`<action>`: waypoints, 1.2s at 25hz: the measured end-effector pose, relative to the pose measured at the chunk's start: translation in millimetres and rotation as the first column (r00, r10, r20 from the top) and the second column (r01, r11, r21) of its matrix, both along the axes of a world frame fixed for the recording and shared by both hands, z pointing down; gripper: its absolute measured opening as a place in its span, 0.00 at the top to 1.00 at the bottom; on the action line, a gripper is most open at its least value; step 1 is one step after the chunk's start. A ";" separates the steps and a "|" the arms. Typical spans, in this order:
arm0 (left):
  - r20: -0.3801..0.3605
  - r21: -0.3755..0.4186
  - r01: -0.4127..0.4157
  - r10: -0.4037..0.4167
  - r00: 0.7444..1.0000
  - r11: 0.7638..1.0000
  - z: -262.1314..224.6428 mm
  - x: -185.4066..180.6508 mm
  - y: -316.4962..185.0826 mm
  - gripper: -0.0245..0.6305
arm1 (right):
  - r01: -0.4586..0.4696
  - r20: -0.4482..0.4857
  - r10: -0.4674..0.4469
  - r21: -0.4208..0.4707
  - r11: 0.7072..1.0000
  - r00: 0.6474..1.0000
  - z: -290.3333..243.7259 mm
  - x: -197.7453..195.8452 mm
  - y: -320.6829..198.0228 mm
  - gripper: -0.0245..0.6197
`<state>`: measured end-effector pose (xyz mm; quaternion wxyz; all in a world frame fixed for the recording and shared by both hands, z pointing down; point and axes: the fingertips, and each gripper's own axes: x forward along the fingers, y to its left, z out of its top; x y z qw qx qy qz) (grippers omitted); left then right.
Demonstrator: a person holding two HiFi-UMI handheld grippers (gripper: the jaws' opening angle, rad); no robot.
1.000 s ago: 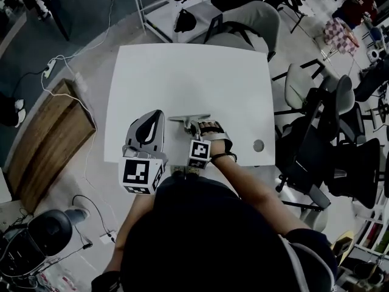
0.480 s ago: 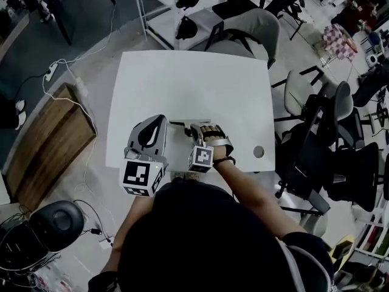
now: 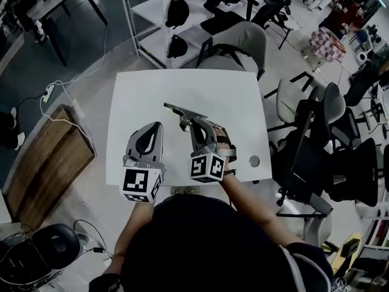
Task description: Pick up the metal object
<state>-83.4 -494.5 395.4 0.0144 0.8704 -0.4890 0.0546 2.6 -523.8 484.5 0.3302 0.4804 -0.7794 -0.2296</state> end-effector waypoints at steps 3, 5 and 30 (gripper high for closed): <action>-0.007 0.033 0.004 -0.004 1.000 0.999 -13.1 0.1 -5.7 0.93 | -0.061 0.161 0.050 0.060 0.996 0.986 -52.9 13.6 -2.0 0.92; -0.010 0.057 0.004 -0.004 1.000 0.998 -21.9 1.8 -8.5 0.93 | -0.095 0.256 0.069 0.093 0.991 0.964 -82.3 22.6 -0.6 0.92; -0.029 0.159 -0.024 0.029 0.999 0.987 -79.3 35.6 -15.1 0.93 | -0.273 0.737 0.143 0.059 0.960 0.660 -165.4 99.1 23.7 0.92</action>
